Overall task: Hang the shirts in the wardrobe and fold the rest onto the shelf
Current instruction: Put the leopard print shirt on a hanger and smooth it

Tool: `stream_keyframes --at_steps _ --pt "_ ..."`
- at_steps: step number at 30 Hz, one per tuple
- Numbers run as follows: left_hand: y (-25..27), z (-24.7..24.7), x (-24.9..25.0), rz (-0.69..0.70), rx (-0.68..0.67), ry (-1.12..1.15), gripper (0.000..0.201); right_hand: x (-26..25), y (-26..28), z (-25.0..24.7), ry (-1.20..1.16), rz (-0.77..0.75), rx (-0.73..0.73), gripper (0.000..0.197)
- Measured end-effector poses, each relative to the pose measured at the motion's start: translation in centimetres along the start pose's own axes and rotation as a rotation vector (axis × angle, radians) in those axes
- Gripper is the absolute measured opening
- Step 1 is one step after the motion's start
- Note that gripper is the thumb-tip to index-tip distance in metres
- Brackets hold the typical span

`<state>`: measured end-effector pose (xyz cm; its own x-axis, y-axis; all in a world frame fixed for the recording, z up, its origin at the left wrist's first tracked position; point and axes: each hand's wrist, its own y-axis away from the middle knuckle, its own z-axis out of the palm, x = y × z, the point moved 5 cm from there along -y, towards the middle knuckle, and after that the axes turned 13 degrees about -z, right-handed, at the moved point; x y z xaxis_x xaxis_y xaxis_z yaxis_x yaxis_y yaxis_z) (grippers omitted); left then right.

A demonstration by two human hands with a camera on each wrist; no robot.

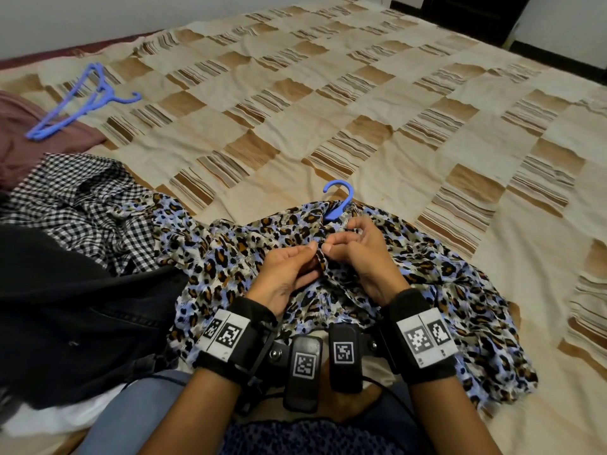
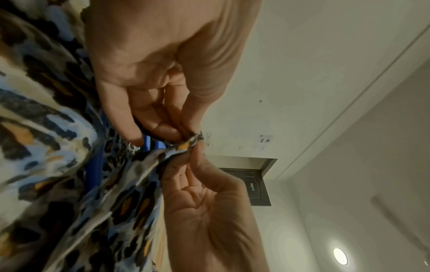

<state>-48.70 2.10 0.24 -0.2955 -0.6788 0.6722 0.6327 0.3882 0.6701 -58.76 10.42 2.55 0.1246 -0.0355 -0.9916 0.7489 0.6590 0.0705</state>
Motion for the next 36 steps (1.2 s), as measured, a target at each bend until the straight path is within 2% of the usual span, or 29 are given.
stream_keyframes --at_steps 3,8,11,17,19,21,23,25,28,31,32,34,36 --pt "-0.1 -0.1 0.1 0.050 0.028 -0.088 0.013 0.0 0.0 0.0 0.035 -0.016 0.006 0.041" --pt "0.1 0.1 0.4 0.165 0.049 -0.253 0.018 -0.5 -0.1 0.0 0.229 -0.120 -0.019 0.040" --pt "0.0 0.5 0.6 0.232 0.032 -0.388 0.021 -0.6 -0.1 -0.1 0.314 -0.159 -0.028 0.035" --pt "0.2 0.8 0.6 0.296 0.006 -0.505 0.022 -0.4 -0.3 -0.1 0.479 -0.192 -0.056 0.031" --pt "-0.2 0.5 0.5 0.316 0.068 -0.526 0.013 -0.3 -0.4 -0.1 0.529 -0.190 -0.083 0.031" --pt "-0.3 -0.5 0.5 0.318 0.186 -0.502 0.006 -0.4 -0.2 -0.5 0.569 -0.191 -0.078 0.029" --pt "-0.1 -1.5 0.7 0.320 0.279 -0.457 0.008 -1.0 -0.2 -1.3 0.597 -0.212 -0.019 0.025" --pt "0.2 -1.9 1.6 0.348 0.307 -0.429 0.010 -2.1 -1.3 -2.5 0.589 -0.224 0.062 0.020" --pt "-0.5 -1.3 3.6 0.409 0.304 -0.463 0.010 -3.4 -6.0 -3.7 0.670 -0.146 0.070 0.023" --pt "-2.1 -0.1 5.6 0.488 0.394 -0.615 0.016 -2.5 -11.6 -3.4 0.848 0.056 -0.113 0.048" --pt "-2.7 0.4 6.2 0.496 0.431 -0.659 0.019 -1.7 -12.9 -3.2 0.926 0.121 -0.188 0.051" --pt "-3.9 1.1 6.8 0.489 0.478 -0.737 0.026 0.0 -14.7 -3.1 1.056 0.188 -0.288 0.044" --pt "-5.0 1.2 6.9 0.457 0.517 -0.830 0.036 0.8 -15.2 -3.1 1.054 0.198 -0.294 0.031"
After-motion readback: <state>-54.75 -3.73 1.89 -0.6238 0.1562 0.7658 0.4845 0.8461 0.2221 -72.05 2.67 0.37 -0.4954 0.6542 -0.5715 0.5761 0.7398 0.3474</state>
